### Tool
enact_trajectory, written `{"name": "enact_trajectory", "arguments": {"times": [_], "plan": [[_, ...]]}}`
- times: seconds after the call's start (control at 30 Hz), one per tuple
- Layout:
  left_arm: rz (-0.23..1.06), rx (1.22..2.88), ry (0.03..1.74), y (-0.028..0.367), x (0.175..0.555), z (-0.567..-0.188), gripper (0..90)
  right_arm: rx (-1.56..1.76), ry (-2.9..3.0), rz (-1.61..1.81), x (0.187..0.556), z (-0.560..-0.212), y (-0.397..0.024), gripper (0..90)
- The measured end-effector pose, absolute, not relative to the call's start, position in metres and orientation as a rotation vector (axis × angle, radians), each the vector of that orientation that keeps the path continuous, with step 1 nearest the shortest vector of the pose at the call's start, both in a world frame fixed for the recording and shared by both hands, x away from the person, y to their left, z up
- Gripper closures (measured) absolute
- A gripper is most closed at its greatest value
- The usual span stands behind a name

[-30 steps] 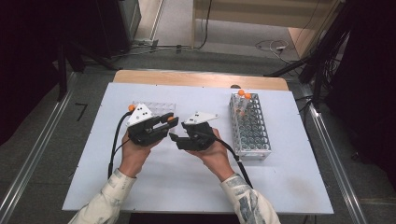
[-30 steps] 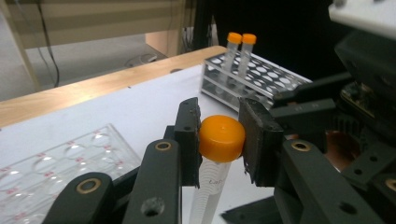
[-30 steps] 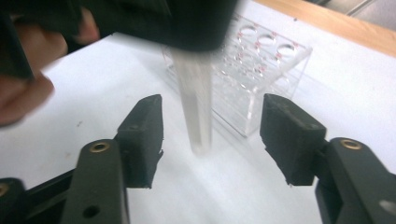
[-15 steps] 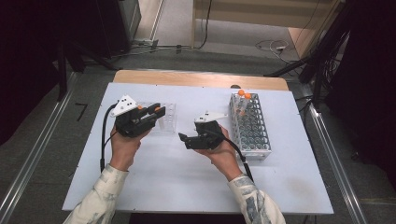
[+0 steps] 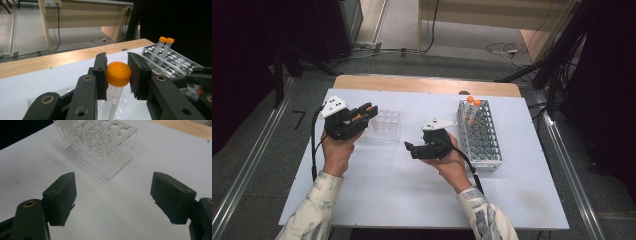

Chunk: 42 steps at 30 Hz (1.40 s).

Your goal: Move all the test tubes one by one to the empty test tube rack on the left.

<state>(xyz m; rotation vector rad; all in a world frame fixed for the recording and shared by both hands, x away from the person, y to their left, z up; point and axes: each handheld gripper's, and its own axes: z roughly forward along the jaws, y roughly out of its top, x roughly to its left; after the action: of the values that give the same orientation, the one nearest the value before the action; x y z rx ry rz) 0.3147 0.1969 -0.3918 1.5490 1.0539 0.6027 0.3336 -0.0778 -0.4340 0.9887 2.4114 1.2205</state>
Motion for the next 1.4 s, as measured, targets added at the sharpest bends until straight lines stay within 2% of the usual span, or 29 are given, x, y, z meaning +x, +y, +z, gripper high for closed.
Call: {"name": "enact_trajectory", "arguments": {"times": [0.8, 1.4], "plan": [[0.68, 1.511, 1.118, 0.21, 0.326, -0.391, 70.2, 0.996, 2.41, 1.227, 0.334, -0.432, -0.081, 20.1], [0.687, 1.593, 1.168, 0.206, 0.339, -0.427, 70.0, 1.013, 2.42, 1.224, 0.335, -0.435, -0.085, 20.6]]}}
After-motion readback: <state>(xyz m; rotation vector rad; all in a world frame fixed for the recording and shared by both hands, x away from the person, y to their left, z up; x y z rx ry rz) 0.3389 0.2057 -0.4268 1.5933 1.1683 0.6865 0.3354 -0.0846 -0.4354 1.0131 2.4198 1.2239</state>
